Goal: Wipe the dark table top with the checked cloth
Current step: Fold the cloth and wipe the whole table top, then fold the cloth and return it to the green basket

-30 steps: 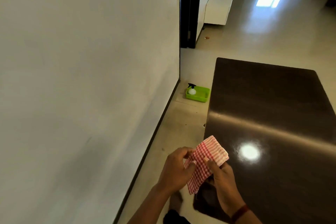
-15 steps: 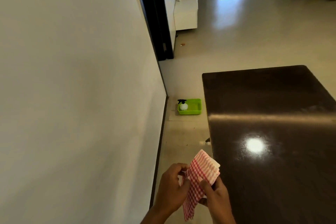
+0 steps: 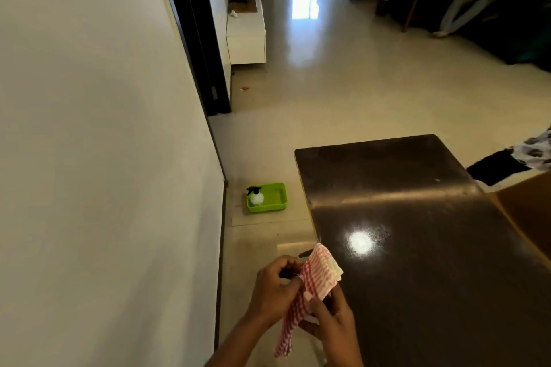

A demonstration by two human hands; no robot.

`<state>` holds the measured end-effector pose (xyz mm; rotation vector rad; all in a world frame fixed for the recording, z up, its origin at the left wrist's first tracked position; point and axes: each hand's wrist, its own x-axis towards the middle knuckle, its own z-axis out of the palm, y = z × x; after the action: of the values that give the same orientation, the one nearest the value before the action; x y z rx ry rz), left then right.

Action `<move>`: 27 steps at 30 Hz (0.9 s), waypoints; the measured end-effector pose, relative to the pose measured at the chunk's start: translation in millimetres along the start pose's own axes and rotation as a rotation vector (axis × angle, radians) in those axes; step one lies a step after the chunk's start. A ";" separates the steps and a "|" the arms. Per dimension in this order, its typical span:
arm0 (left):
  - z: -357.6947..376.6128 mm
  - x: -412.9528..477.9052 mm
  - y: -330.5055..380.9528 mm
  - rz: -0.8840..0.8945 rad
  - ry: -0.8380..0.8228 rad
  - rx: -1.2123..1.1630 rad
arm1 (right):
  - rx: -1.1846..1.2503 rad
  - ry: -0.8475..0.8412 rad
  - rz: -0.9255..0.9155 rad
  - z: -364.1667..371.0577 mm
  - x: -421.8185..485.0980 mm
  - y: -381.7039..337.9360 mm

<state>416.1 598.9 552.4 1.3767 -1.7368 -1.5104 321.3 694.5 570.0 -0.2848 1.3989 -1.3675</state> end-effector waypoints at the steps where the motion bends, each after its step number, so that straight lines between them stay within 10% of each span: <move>1: -2.2 11.5 3.8 -0.008 -0.007 -0.028 | 0.040 -0.005 0.035 3.1 9.5 -6.8; 27: -14.2 270.8 95.8 -0.093 -0.268 0.002 | -0.394 0.182 -0.297 50.6 265.5 -140.1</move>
<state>284.1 344.3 574.0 1.3212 -1.8521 -1.8147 195.0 417.7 562.3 -0.6624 1.8349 -1.3712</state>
